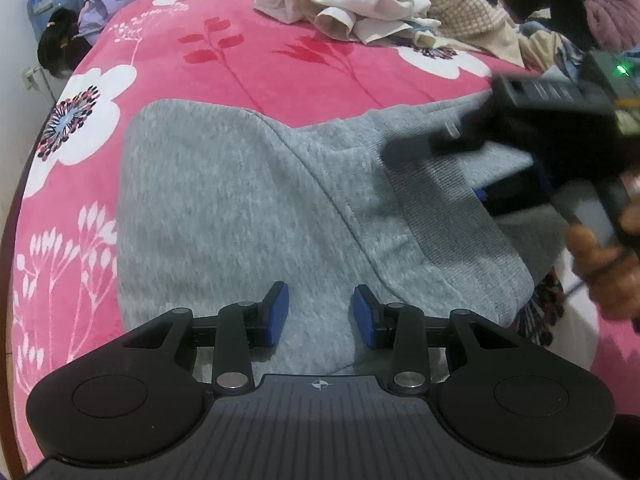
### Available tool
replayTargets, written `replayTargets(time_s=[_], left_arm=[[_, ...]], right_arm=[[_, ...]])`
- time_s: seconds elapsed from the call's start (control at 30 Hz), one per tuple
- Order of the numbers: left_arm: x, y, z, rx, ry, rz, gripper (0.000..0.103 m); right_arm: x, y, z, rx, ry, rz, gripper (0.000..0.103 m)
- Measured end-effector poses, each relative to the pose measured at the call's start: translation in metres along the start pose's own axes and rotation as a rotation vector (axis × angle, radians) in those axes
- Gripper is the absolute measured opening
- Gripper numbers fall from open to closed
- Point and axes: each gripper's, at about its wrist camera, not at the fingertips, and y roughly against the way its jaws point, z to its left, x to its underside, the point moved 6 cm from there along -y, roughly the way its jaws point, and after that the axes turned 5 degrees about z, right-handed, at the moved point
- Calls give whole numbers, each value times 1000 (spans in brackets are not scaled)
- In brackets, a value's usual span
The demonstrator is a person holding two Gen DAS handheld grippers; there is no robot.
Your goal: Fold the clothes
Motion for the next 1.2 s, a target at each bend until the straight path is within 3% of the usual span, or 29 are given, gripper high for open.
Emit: replayTargets(time_s=[0.17, 0.43, 0.53, 0.6, 0.8, 0.97, 1.2], left_arm=[[1, -1, 2, 13, 9, -12, 36], [3, -1, 4, 31, 21, -29, 37], [4, -1, 5, 38, 25, -35, 37], [5, -1, 6, 43, 27, -39, 37], [8, -1, 4, 43, 6, -47, 37], [7, 0, 3, 39, 16, -47, 37], [1, 8, 1, 44, 47, -33, 37]], right_arm=[[-5, -9, -2, -16, 22, -9, 73], [25, -12, 3, -86, 80, 92, 73], [22, -20, 3, -152, 47, 105, 61], [26, -23, 3, -130, 71, 110, 48], [39, -20, -6, -106, 74, 109, 32], [37, -22, 3, -30, 107, 104, 25], [42, -10, 29, 61, 200, 101, 23]])
